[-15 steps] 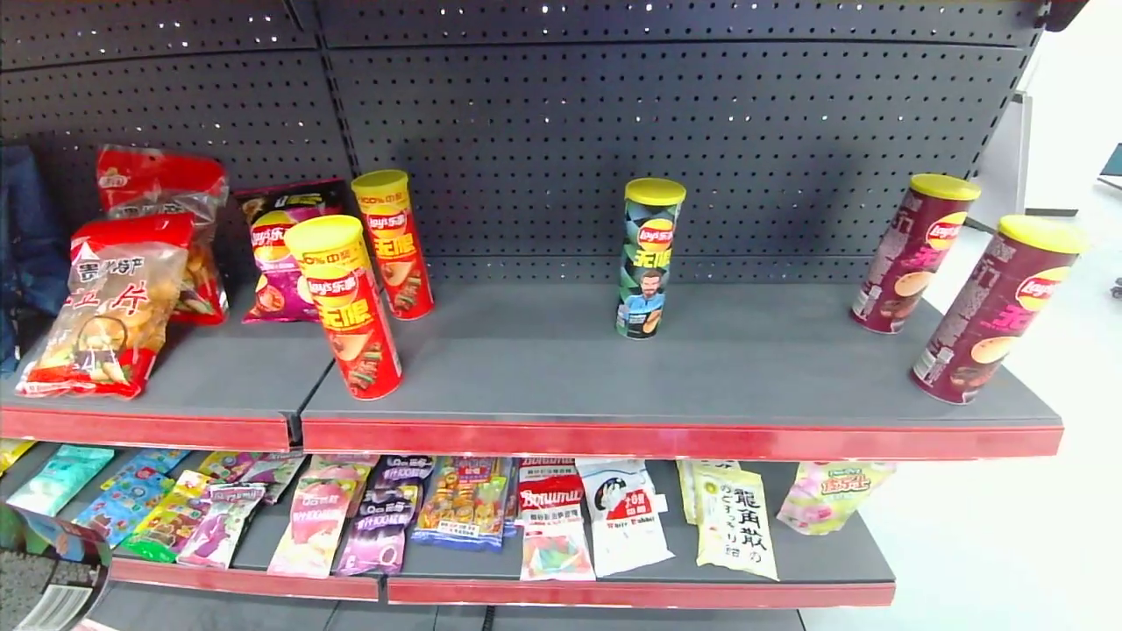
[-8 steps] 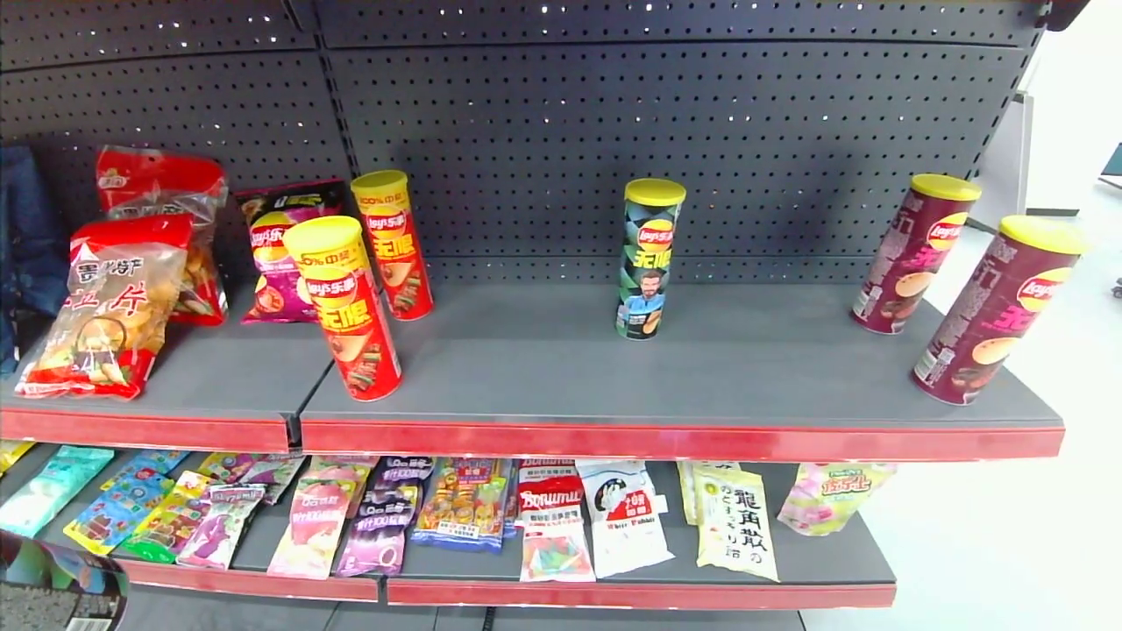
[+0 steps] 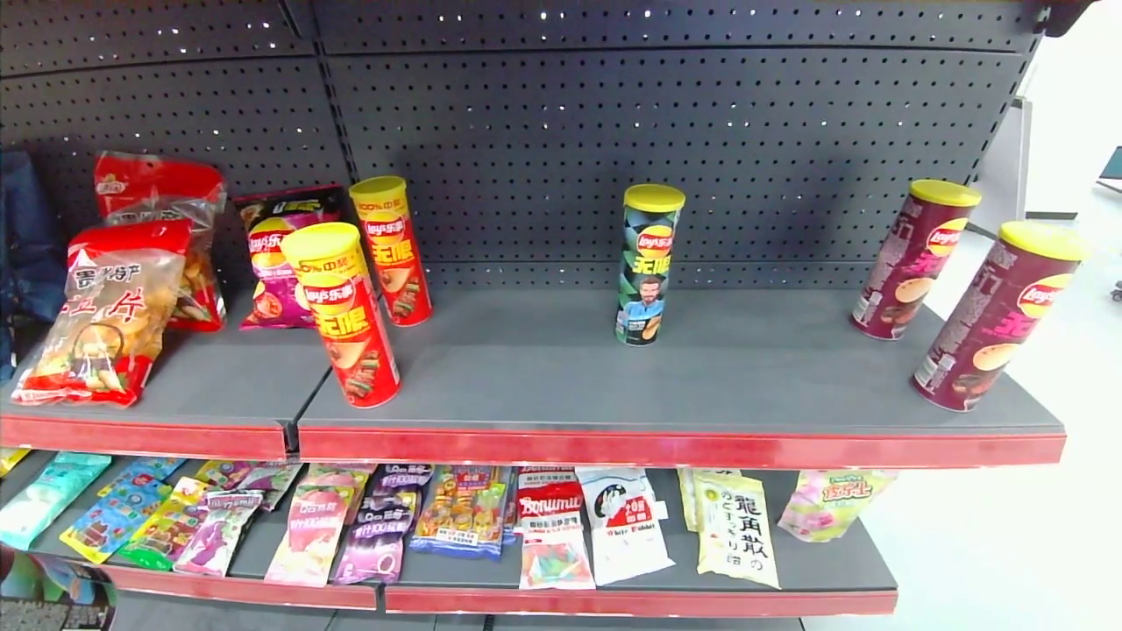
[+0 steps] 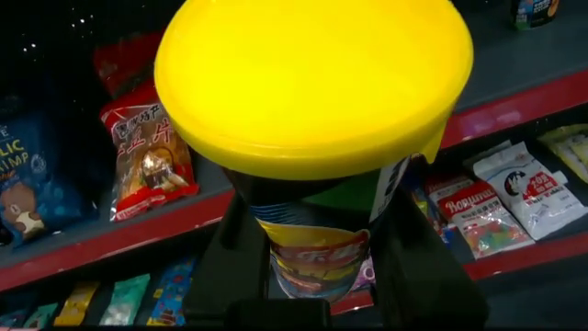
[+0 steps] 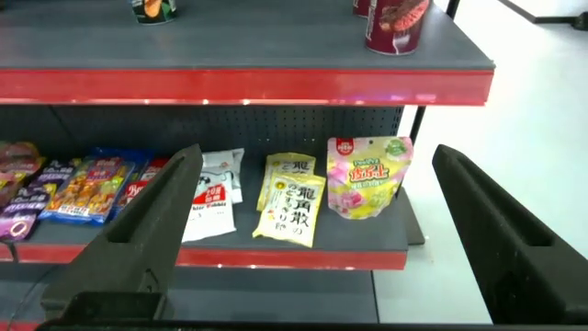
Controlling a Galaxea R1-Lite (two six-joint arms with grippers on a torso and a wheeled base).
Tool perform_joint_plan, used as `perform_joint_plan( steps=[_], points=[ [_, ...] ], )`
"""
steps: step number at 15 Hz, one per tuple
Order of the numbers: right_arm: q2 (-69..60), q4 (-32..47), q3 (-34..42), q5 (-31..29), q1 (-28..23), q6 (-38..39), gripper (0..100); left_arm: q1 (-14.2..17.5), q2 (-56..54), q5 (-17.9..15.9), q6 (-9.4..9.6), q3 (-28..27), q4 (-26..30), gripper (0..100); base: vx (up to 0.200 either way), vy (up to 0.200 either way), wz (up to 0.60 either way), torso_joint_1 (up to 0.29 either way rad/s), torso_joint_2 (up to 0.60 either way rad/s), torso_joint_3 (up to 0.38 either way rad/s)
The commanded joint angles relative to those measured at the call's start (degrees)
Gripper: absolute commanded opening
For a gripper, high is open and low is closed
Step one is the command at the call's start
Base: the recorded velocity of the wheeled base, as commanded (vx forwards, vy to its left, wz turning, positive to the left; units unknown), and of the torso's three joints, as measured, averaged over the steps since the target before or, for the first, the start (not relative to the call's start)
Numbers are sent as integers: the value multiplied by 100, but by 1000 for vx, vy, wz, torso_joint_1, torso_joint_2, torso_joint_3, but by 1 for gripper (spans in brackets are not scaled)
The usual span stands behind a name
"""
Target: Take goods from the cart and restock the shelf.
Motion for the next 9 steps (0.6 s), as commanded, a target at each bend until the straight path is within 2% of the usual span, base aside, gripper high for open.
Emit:
perform_joint_plan(
  steps=[1, 7, 8, 9],
  points=[
    [7, -3, 0, 2, 1, -9, 100, 8, 8, -10, -3, -3, -3, 0, 200, 0, 0, -7, -2, 2],
    [7, 6, -9, 37, 10, -141, 100, -1, -159, -63, 6, -29, 59, 0, 0, 0, 0, 0, 0, 0],
    [34, -12, -167, 239, 19, -281, 100, -10, -221, -63, -3, -64, 164, 0, 0, 0, 0, 0, 0, 0],
    [1132, 85, -1415, 617, 28, -281, 100, -10, -247, -63, -21, -108, 243, 0, 0, 0, 0, 0, 0, 0]
  ],
)
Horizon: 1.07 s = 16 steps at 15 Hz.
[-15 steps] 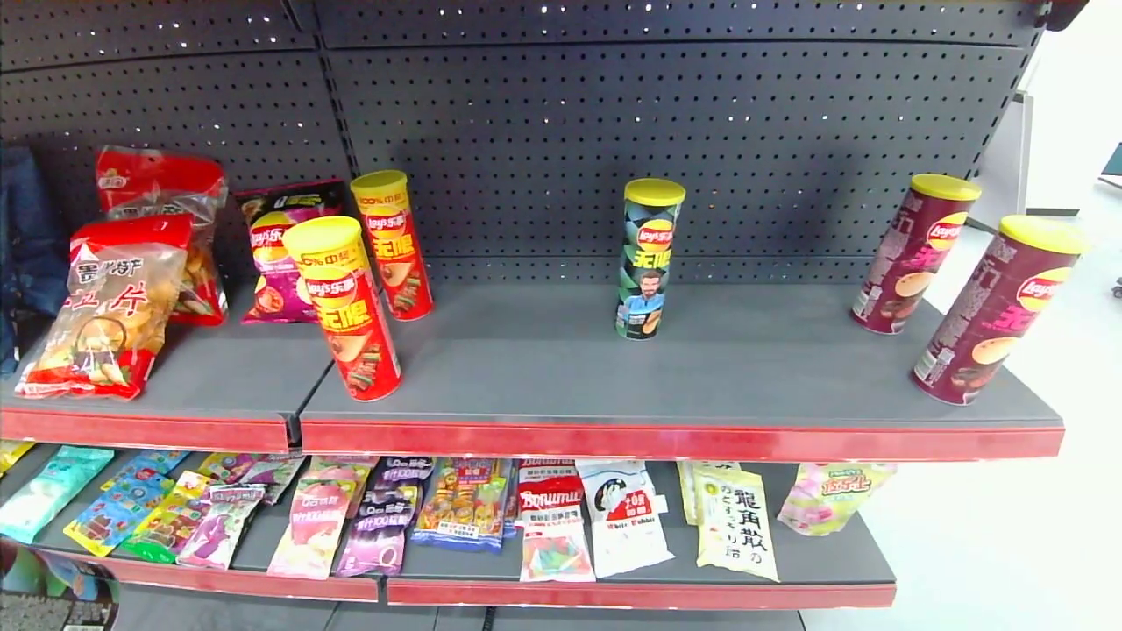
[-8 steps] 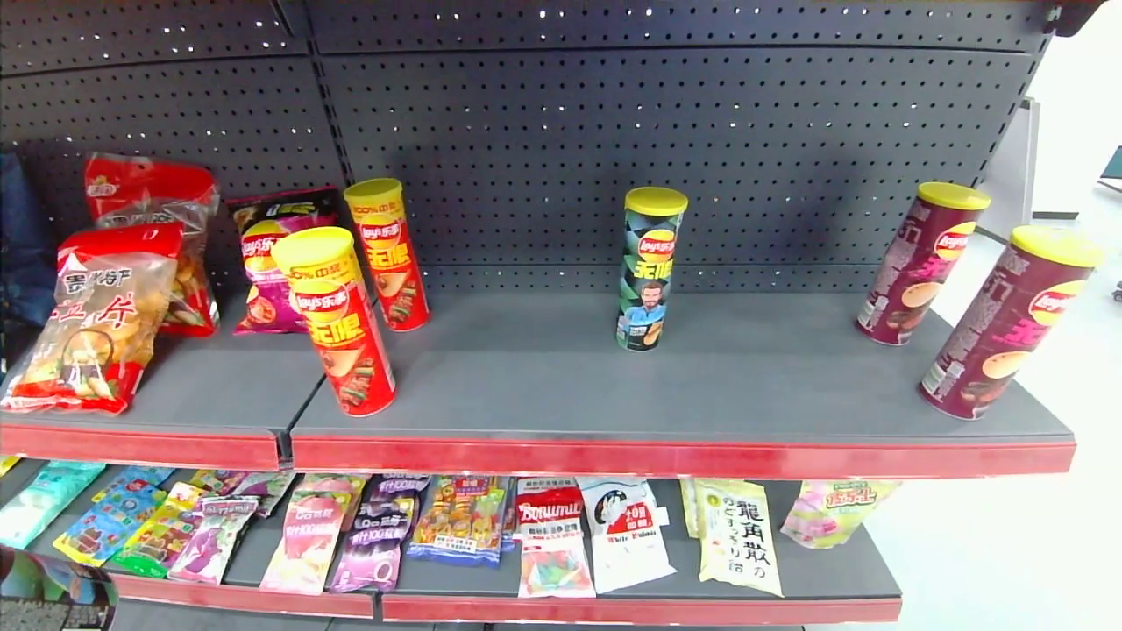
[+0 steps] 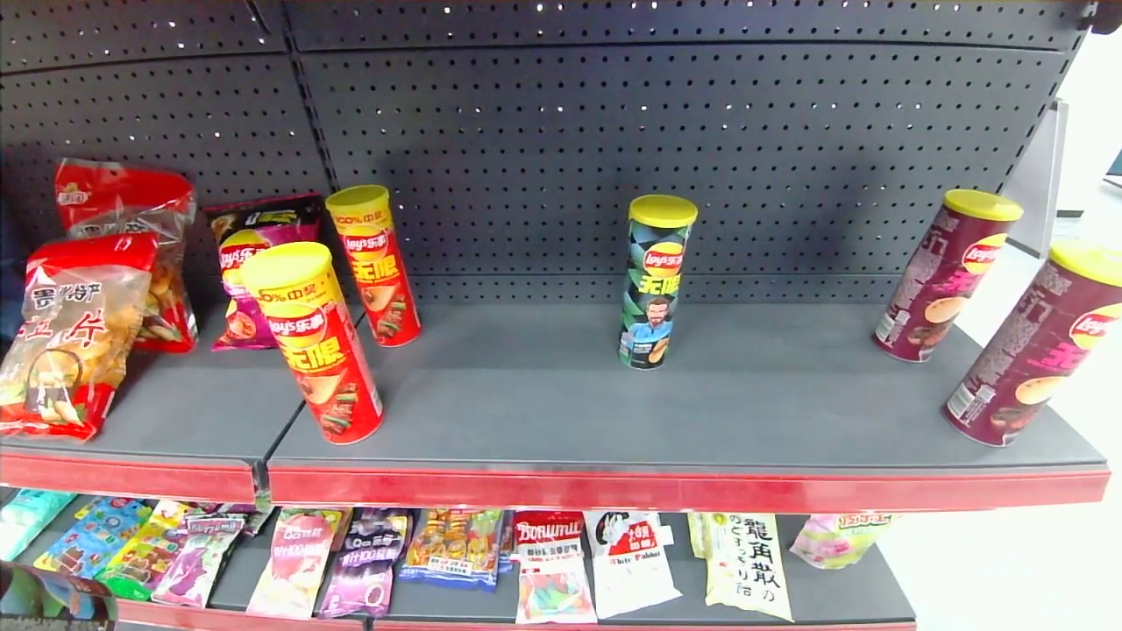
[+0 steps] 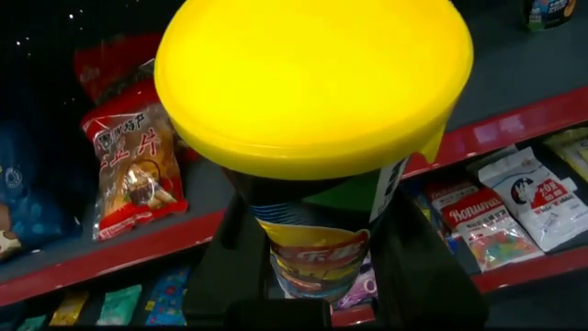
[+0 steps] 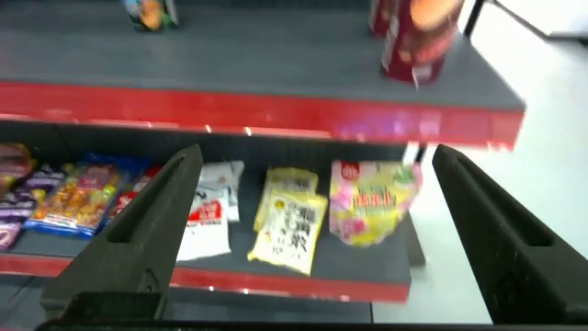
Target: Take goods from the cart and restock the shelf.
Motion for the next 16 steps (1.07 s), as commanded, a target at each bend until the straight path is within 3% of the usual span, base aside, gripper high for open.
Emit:
perform_joint_plan(
  steps=[1, 2, 3, 4, 6, 9, 11, 13, 16],
  points=[
    [2092, 62, -2027, 582, 58, -3, 100, -2, -104, -6, -98, -20, -1, 0, 0, 0, 0, 0, 0, 0],
    [2557, 62, -2317, 1276, 375, -276, 100, -2, -200, -15, -300, 15, -1, 0, 0, 0, 0, 0, 0, 0],
    [2856, 62, -2264, 1786, 682, -715, 100, -11, -271, -32, -388, 50, 8, 0, 0, 0, 0, 0, 0, 0],
    [3375, 0, -2308, 1812, 841, -909, 100, -29, -376, -24, -396, 77, 8, 0, 0, 0, 0, 0, 0, 0],
    [4825, -685, -2800, 1812, 1122, -935, 100, -90, -402, -85, -414, 77, 8, 0, 0, 0, 0, 0, 0, 0],
    [6671, -2487, -3011, 1698, 1948, -768, 100, -90, -315, -50, -423, 68, 8, 0, 0, 0, 0, 0, 0, 0],
    [7602, -3059, -3442, 1470, 2370, -654, 100, -81, -297, -32, -432, 50, 8, 0, 0, 0, 0, 0, 0, 0],
    [8244, -3094, -4057, 1232, 2660, -249, 100, -73, -315, 64, -423, 50, 17, 0, 0, 0, 0, 0, 0, 0],
    [9228, -3217, -4874, 784, 2695, -126, 100, -73, -297, 337, -423, 24, 8, 0, 0, 0, 0, 0, 0, 0]
  ],
)
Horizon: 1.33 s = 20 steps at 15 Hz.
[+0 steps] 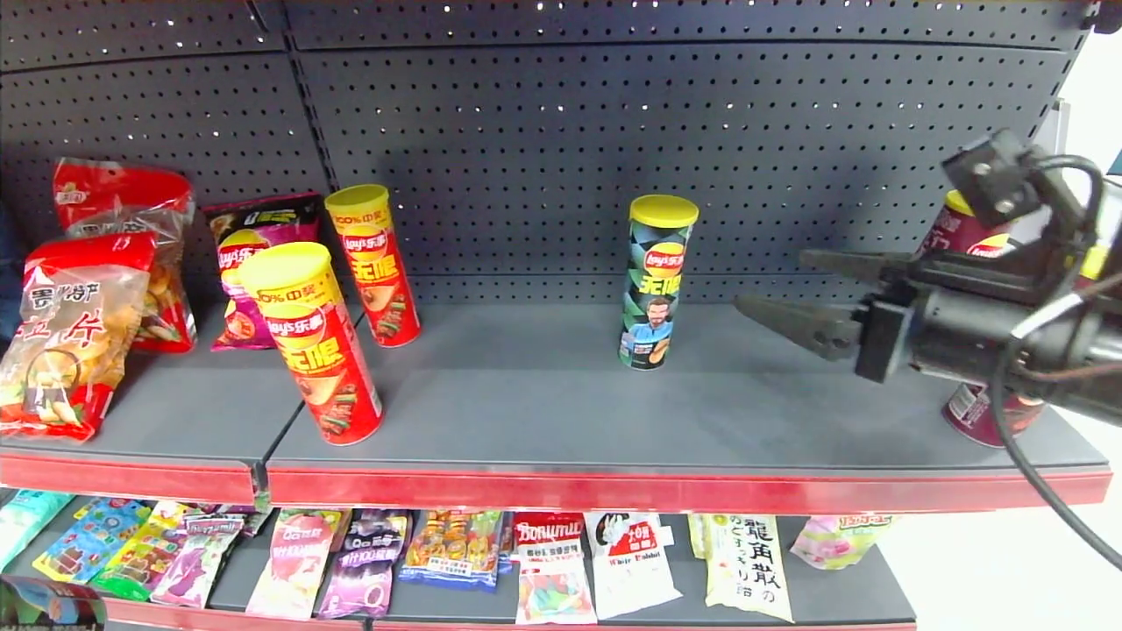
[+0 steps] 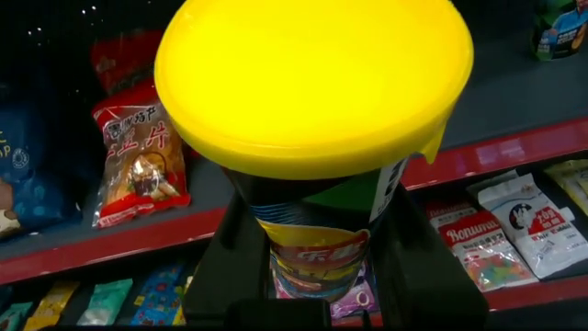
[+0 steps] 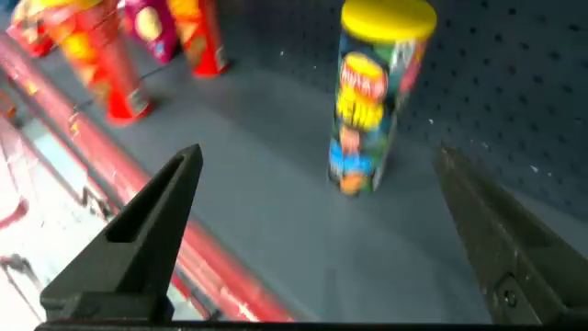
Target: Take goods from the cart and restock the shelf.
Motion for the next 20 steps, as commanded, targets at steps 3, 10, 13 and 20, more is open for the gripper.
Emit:
perform_joint_plan(
  steps=[3, 10, 13, 20],
  points=[
    [1614, -304, -967, -599, 220, 109, 100, 4, 7, 19, 1, 12, -3, 0, 0, 0, 0, 0, 0, 0],
    [2255, -515, -1221, -959, 343, 109, 100, 4, -45, 19, 1, 74, 6, 0, 0, 0, 0, 0, 0, 0],
    [2528, -515, -1591, -1135, 343, 179, 100, 4, -28, 19, 1, 91, -3, 0, 0, 0, 0, 0, 0, 0],
    [3143, -515, -2417, -1486, 308, 258, 100, 4, -2, 28, 1, 100, -3, 0, 0, 0, 0, 0, 0, 0]
  ],
)
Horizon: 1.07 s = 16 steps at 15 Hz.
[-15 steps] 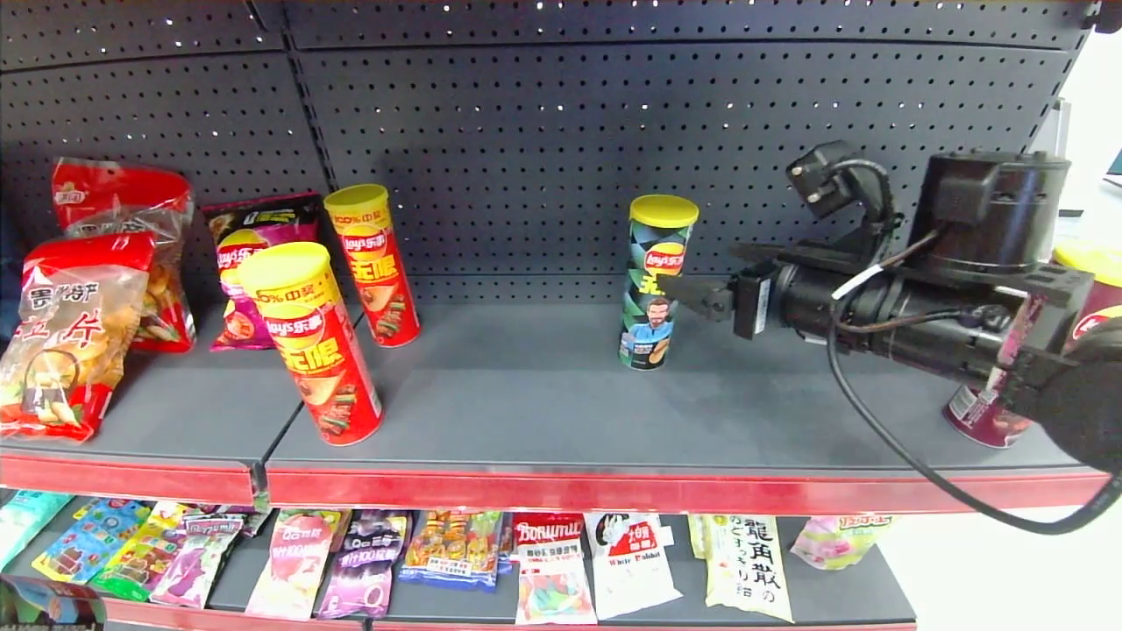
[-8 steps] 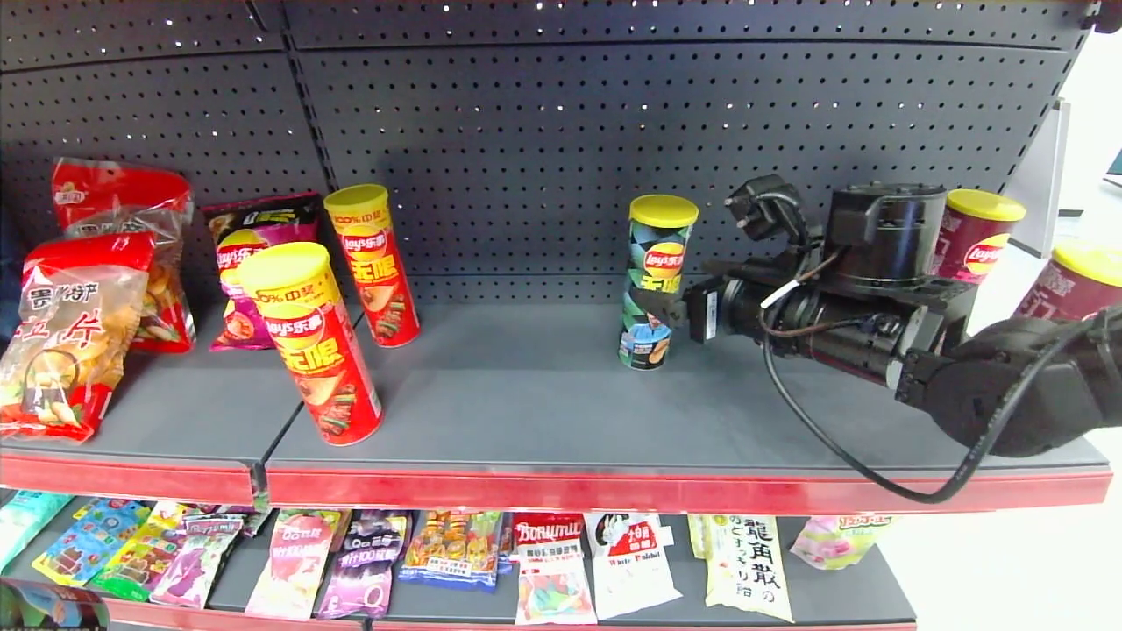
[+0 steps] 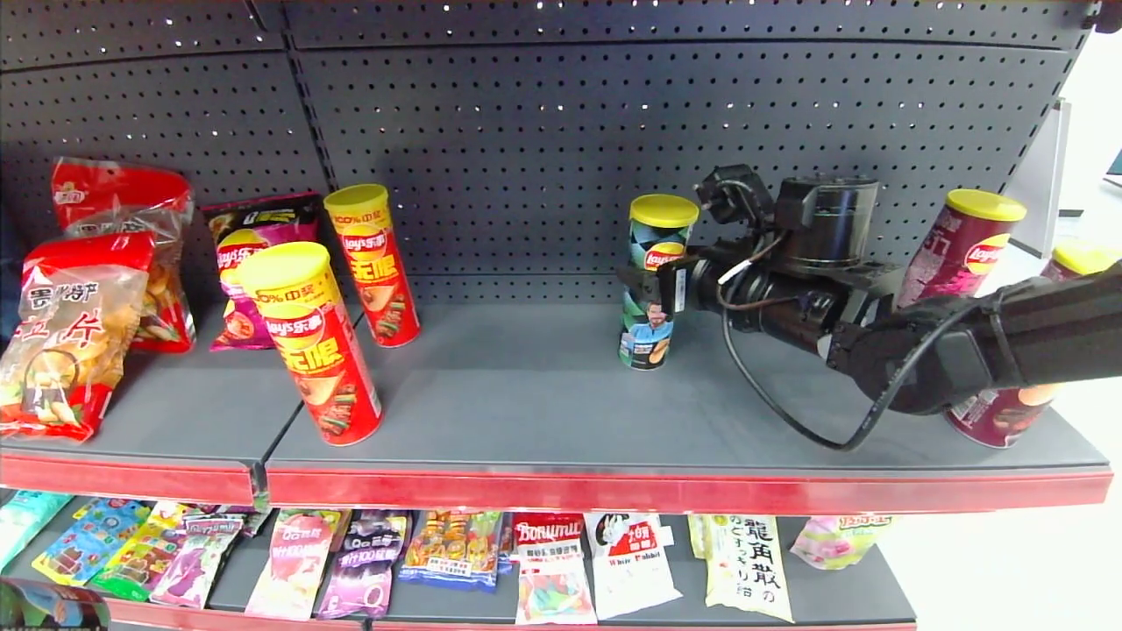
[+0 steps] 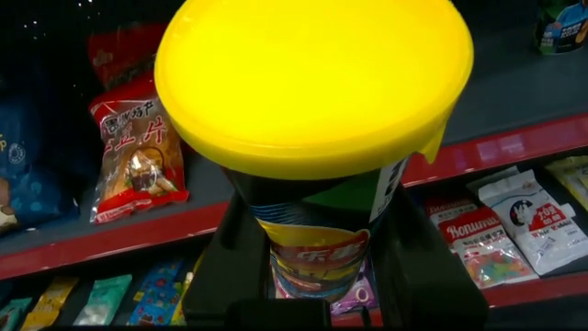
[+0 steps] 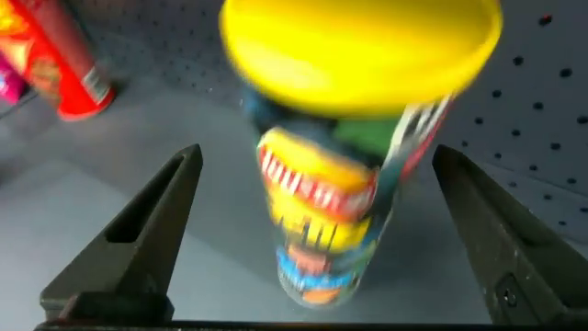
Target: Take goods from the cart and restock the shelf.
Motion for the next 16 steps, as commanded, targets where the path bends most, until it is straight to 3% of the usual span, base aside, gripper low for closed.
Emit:
perform_joint_plan(
  steps=[1, 13, 14, 16],
  points=[
    [204, 0, -234, -63, 21, 63, 100, 2, 24, 1, -1, 14, 1, 0, 0, 0, 0, 0, 0, 0],
    [731, 0, -955, -458, -23, 212, 100, 2, 33, 1, -1, 31, 10, 0, 0, 0, 0, 0, 0, 0],
    [731, 0, -946, -458, -6, 212, 0, 2, 33, 1, -1, 31, 10, 0, 0, 0, 0, 0, 0, 0],
    [714, 9, -911, -476, 38, 212, 0, 2, 33, -8, -1, 31, 10, 0, 0, 0, 0, 0, 0, 0]
  ],
)
